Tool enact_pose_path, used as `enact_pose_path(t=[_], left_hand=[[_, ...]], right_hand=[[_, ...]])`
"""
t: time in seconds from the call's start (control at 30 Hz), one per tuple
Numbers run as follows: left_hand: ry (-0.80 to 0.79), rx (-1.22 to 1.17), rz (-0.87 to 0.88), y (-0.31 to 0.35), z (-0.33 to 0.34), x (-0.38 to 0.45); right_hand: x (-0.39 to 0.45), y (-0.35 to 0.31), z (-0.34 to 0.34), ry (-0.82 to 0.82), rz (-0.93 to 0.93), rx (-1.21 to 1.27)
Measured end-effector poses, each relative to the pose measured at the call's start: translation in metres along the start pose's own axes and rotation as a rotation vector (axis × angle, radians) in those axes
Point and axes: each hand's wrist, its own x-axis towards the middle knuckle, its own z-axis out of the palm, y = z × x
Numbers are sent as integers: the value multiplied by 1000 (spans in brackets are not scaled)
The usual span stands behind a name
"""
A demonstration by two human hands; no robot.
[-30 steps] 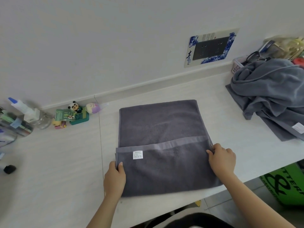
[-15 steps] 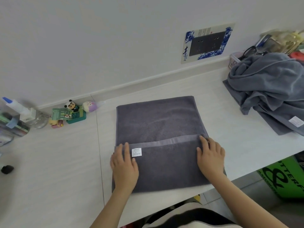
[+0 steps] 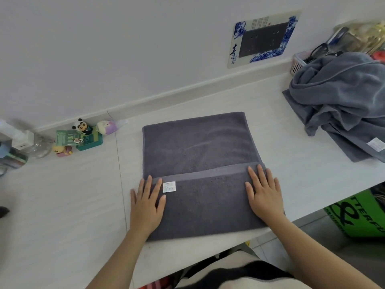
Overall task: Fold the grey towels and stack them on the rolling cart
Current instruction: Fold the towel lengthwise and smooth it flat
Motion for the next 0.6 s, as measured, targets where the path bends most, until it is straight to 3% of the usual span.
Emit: enact_pose_path(t=[0.13, 0.27, 0.33, 0.47, 0.6], left_hand=[[52, 11, 60, 10, -5, -5], [59, -209, 438, 22, 0, -47], [39, -236, 542, 20, 6, -63], [30, -294, 558, 15, 11, -60], [22, -397, 475, 21, 1, -50]], right_hand=[[-5, -6, -6, 50, -52, -61], [-38, -7, -2, 120, -505, 83], [-50, -2, 4, 81, -617, 127], [-50, 1, 9, 24, -604, 168], [-47, -5, 9, 113, -600, 249]])
